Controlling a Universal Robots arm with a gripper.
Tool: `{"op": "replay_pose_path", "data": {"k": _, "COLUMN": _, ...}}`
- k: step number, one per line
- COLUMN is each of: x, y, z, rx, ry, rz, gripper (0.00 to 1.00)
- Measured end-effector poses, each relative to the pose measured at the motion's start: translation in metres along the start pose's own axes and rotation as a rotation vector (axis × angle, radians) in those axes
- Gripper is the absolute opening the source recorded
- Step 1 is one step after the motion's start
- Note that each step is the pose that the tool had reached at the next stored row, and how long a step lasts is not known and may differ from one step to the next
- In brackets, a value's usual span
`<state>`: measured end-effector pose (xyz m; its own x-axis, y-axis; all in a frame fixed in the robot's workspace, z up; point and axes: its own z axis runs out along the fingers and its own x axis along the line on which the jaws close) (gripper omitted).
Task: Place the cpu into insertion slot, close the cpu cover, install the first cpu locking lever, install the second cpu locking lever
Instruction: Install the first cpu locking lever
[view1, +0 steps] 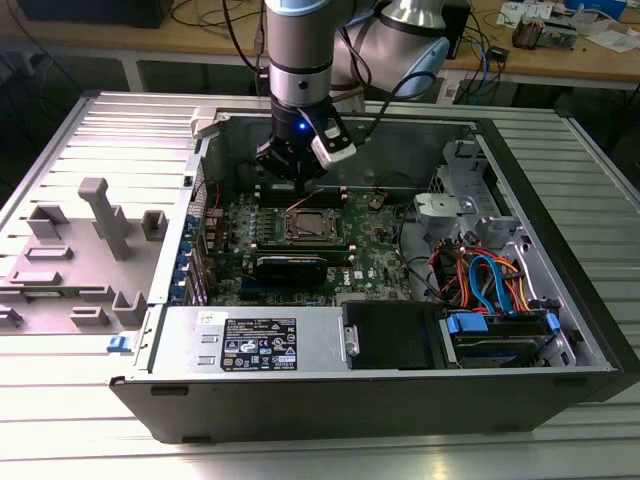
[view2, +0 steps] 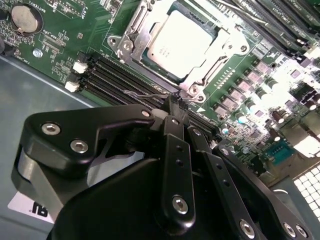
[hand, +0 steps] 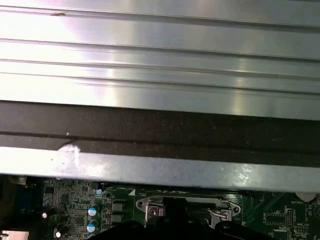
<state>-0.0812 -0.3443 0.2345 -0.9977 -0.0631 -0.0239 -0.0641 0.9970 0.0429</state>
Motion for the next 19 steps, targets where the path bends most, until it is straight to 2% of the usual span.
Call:
{"op": "replay_pose_path", "data": {"k": 12, "x": -0.0109, "y": 0.0044, "z": 0.0081, "rx": 0.0, "ry": 0.0, "rz": 0.0, "gripper": 0.11}}
{"op": "replay_pose_path", "data": {"k": 19, "x": -0.0214, "y": 0.0037, "z": 0.0131, "rx": 0.0015, "ry": 0.0001, "rz": 0.0, "gripper": 0.11}}
